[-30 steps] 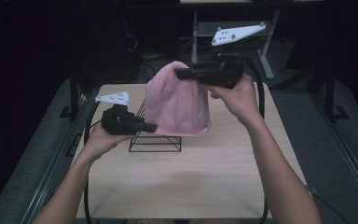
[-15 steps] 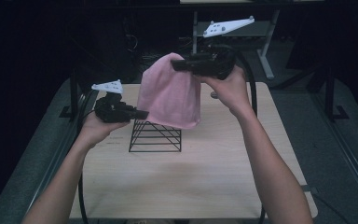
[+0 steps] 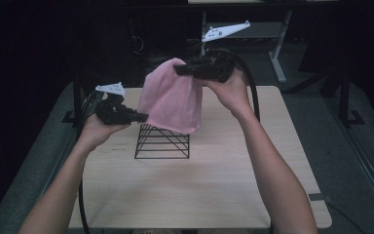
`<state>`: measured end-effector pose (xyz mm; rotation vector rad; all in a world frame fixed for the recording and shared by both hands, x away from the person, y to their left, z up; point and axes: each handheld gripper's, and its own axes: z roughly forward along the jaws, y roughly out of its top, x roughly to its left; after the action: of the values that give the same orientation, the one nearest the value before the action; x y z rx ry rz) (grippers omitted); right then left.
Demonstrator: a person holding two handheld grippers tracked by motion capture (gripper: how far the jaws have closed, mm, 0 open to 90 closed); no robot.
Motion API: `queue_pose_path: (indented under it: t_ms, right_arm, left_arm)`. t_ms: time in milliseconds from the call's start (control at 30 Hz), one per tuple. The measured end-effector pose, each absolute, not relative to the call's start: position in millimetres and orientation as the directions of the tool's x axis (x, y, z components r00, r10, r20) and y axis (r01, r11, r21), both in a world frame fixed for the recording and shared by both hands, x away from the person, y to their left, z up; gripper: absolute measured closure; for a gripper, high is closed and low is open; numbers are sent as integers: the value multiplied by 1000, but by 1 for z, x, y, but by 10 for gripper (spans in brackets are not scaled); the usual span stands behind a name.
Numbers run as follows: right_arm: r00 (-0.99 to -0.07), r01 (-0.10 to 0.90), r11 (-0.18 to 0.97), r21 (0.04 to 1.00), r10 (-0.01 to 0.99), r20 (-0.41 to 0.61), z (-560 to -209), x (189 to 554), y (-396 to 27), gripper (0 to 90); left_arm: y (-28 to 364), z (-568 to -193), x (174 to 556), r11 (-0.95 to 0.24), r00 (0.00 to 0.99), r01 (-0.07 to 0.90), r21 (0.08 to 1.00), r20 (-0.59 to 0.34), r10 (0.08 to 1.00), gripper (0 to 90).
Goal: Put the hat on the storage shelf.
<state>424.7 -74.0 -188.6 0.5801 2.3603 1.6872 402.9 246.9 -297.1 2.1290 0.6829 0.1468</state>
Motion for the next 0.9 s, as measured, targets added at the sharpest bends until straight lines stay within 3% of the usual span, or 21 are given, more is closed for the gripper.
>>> queue_pose_path:
  t_ms: [900]
  right_arm:
    - [-935, 202, 308, 930, 342, 89, -200, 426, -47, 771]
  left_arm:
    - [266, -312, 398, -497, 826, 438, 749, -117, 551, 803]
